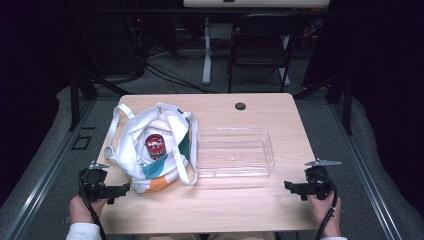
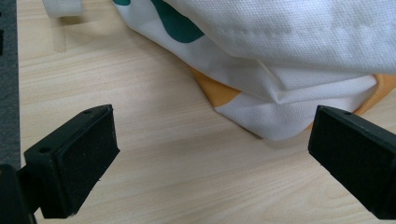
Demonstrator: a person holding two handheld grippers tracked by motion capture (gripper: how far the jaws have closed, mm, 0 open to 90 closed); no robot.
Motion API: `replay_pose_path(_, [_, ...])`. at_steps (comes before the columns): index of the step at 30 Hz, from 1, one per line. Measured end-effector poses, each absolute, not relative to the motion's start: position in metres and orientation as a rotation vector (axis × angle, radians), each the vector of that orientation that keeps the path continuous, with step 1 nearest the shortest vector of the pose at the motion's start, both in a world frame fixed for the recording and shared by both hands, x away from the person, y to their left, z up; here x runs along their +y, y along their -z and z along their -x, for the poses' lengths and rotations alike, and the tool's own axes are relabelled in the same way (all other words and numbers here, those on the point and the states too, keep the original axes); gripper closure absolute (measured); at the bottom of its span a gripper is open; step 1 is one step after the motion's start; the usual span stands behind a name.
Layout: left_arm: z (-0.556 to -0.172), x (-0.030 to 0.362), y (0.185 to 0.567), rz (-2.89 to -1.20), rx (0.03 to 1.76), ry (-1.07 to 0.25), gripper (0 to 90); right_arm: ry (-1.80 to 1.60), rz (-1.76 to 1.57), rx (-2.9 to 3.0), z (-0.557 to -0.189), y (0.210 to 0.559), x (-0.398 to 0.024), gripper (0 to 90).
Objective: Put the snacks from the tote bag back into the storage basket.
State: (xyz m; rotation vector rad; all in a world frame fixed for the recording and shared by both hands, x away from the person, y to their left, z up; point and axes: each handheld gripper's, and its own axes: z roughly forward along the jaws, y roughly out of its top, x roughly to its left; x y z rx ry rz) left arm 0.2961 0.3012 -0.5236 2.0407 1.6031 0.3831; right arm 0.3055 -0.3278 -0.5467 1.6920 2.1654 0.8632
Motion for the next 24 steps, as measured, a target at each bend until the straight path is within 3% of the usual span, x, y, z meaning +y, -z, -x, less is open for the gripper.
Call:
replay_pose_path(14, [-0.300, 0.296, 0.527, -2.062, 1.597, -0.369, 2.1, -0.879, -1.628, 2.161, -0.301, 0.543, -0.321, 7.6])
replay_pose_path(24, [-0.297, 0.296, 0.525, -2.026, 1.618, -0.387, 2.0, -0.866, -1.602, 2.337, -0.310, 0.554, -0.317, 0.0])
